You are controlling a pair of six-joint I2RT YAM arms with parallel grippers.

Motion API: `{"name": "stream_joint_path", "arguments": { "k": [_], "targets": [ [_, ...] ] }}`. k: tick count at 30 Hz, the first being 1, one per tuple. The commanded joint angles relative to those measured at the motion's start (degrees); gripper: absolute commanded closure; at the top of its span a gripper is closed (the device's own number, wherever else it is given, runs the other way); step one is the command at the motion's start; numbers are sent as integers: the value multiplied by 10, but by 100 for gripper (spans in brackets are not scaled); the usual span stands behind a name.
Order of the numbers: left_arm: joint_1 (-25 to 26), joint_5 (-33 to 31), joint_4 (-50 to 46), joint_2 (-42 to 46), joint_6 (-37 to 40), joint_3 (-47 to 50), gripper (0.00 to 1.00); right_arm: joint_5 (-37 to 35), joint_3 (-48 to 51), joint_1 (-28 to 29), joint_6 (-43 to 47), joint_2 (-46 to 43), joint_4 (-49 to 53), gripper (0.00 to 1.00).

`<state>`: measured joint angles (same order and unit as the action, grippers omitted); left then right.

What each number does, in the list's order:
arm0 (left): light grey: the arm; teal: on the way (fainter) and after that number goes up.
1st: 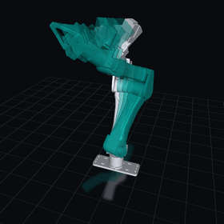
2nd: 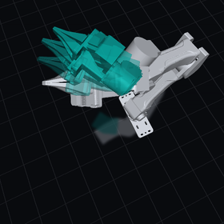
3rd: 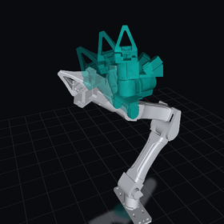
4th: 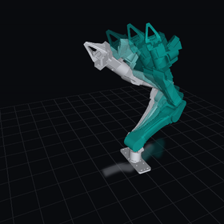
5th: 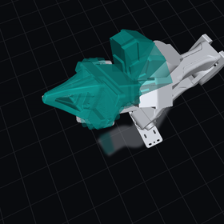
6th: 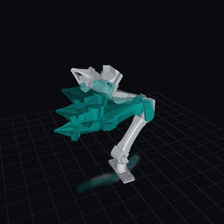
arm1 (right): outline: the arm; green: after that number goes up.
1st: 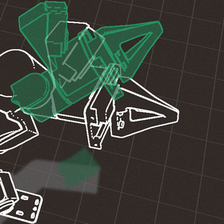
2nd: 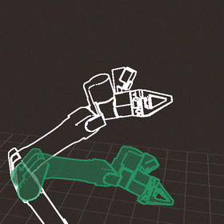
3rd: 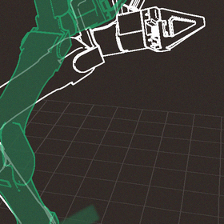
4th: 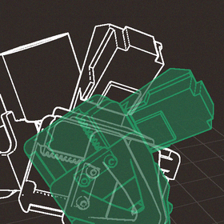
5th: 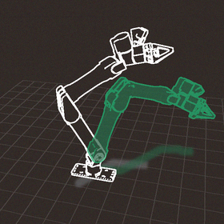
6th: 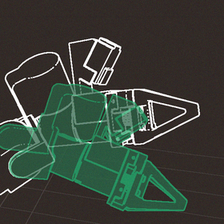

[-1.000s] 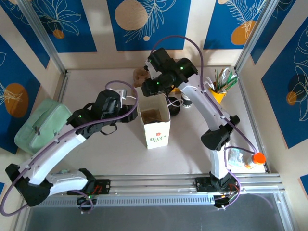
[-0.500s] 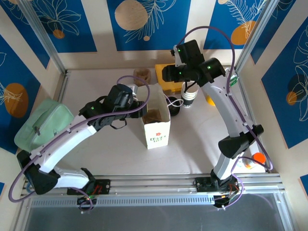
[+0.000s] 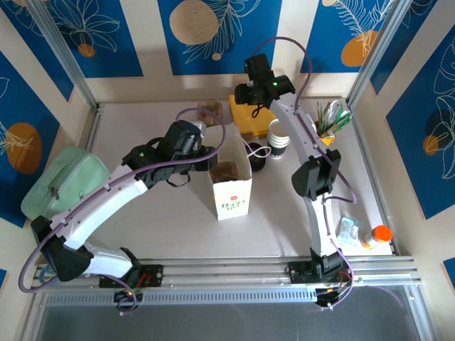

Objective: Pack the takeout coffee

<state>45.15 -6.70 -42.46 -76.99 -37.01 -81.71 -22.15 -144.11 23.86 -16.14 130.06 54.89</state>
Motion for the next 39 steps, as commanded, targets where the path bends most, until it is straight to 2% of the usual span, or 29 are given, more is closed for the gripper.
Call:
{"name": "stream_joint_path", "arguments": {
  "k": [1,6,11,22,39],
  "targets": [
    [4,-6,2,20,15,-13,59,-13,-68,-9,19,55,22,41],
    [5,-2,13,40,19,-4,59,-32,-95,-13,37,118,-5,41],
    [7,19,17,47,22,-8,58,-88,-128,-1,66,171,-2,39],
    [13,14,22,73,25,3,58,-67,-129,-8,66,220,-15,38],
    [14,9,26,86,28,15,58,-61,-127,-29,56,250,-24,37]
  ]
}}
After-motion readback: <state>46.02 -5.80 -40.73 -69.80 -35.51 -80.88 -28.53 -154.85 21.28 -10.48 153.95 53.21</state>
